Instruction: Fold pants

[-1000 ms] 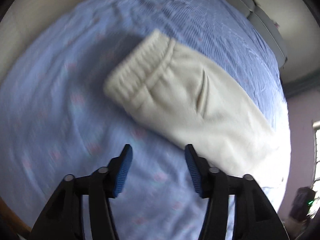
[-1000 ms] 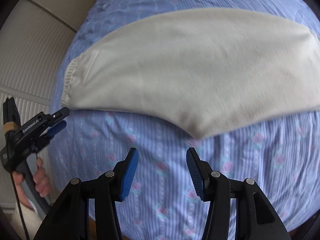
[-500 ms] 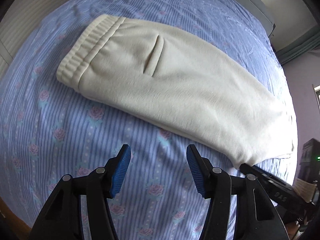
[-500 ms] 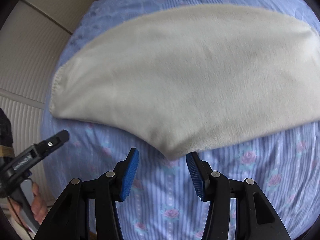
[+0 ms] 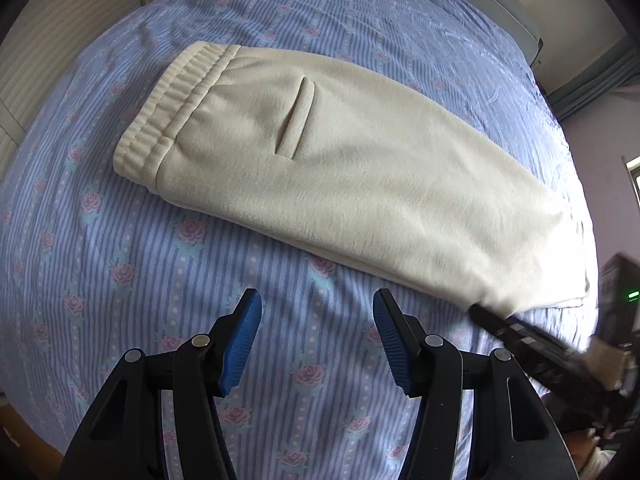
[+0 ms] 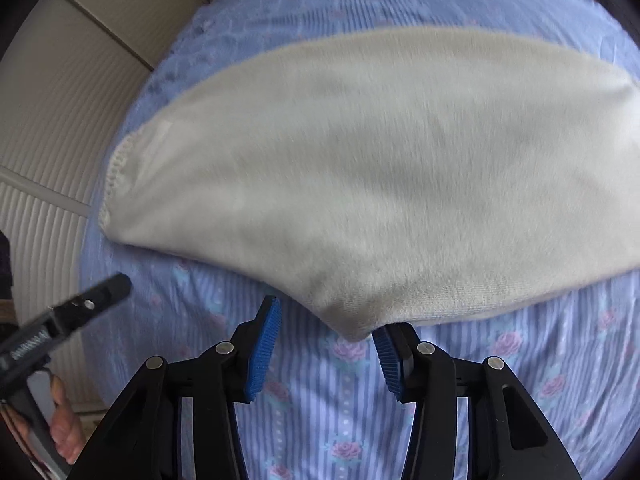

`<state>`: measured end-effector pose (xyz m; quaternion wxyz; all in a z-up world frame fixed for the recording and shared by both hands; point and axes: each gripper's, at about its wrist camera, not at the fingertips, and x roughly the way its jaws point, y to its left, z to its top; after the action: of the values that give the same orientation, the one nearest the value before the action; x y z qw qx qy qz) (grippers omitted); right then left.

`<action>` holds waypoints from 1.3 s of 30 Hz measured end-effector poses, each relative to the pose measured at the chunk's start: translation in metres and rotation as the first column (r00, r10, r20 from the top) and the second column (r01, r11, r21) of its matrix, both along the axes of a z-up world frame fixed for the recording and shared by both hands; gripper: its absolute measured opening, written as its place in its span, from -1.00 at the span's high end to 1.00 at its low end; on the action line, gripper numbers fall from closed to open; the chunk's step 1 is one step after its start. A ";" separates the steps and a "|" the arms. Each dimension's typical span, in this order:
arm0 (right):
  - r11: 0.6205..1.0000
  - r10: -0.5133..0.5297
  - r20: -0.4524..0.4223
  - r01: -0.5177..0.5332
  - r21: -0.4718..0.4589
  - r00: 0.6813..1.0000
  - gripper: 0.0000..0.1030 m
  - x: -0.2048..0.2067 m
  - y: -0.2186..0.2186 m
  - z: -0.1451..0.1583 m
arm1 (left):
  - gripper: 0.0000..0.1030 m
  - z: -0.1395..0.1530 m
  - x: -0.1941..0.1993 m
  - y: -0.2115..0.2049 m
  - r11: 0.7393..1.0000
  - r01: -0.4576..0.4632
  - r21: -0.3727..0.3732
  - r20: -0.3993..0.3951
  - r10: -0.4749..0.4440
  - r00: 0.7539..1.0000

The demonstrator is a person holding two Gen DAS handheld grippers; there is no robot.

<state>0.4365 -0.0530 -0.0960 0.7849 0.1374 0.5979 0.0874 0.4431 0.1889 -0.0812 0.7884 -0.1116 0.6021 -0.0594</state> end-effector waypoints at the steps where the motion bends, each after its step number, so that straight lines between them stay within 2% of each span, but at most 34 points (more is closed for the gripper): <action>1: 1.000 0.006 0.018 -0.006 -0.007 1.000 0.07 0.000 0.001 0.006 | -0.10 -0.001 -0.001 0.000 1.000 0.002 0.010 -0.001 -0.002 1.000; 3: 0.999 0.035 0.042 -0.034 -0.030 0.999 0.07 0.002 0.005 0.009 | -0.10 -0.003 -0.003 -0.001 1.000 0.003 0.015 -0.012 -0.003 1.000; 6: 0.998 0.061 0.013 -0.061 -0.034 0.998 0.14 0.011 0.006 -0.007 | -0.10 -0.004 -0.005 -0.004 1.000 0.007 0.009 -0.021 -0.006 1.000; 9: 0.998 0.052 -0.034 -0.053 -0.030 0.998 0.34 0.021 0.003 -0.022 | -0.10 0.000 -0.006 -0.007 1.000 0.018 0.009 -0.016 -0.018 1.000; 11: 0.999 0.031 -0.052 -0.032 -0.030 0.998 0.59 0.021 0.001 -0.025 | -0.10 0.003 -0.009 -0.009 1.000 0.027 0.016 -0.008 -0.026 1.000; 13: 0.999 0.019 -0.059 -0.021 -0.031 0.998 0.74 0.017 -0.001 -0.021 | -0.11 0.006 -0.012 -0.008 0.999 0.030 0.020 0.001 -0.030 1.000; 18: 0.998 0.039 -0.044 -0.041 -0.057 0.998 0.80 0.006 0.001 -0.004 | -0.10 0.009 -0.022 -0.005 0.999 0.028 0.031 0.000 -0.028 1.000; 22: 0.999 0.013 -0.073 -0.016 -0.035 0.997 0.83 -0.003 -0.002 -0.013 | -0.10 0.013 -0.033 -0.006 0.999 0.032 0.037 0.005 -0.032 0.999; 28: 0.997 0.013 -0.099 -0.020 -0.069 0.995 0.82 -0.007 0.004 -0.019 | -0.10 0.023 -0.048 -0.016 0.993 0.079 0.086 0.018 -0.081 0.997; 30: 0.999 -0.002 -0.137 -0.004 -0.043 0.991 0.82 -0.018 -0.004 -0.018 | -0.10 0.029 -0.053 -0.022 0.989 0.096 0.110 0.031 -0.100 0.994; 33: 0.999 -0.026 -0.137 0.020 -0.049 0.990 0.80 -0.043 -0.021 -0.004 | -0.11 0.039 -0.062 -0.036 0.982 0.128 0.142 0.056 -0.137 0.989; 36: 0.997 -0.069 -0.109 0.065 -0.036 0.992 0.50 -0.072 -0.054 0.021 | -0.11 0.054 -0.070 -0.058 0.978 0.141 0.156 0.084 -0.155 0.984; 37: 0.996 -0.088 -0.095 0.085 -0.033 0.992 0.32 -0.080 -0.067 0.031 | -0.11 0.059 -0.073 -0.067 0.977 0.145 0.156 0.096 -0.161 0.982; 39: 0.992 -0.124 -0.058 0.122 -0.036 0.991 0.29 -0.092 -0.096 0.050 | -0.14 0.071 -0.078 -0.091 0.974 0.158 0.163 0.121 -0.179 0.976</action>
<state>0.3442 -0.1490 -0.0459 0.7726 0.1639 0.6128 0.0251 0.3647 0.0981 -0.0106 0.8255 0.0050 0.5576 -0.0872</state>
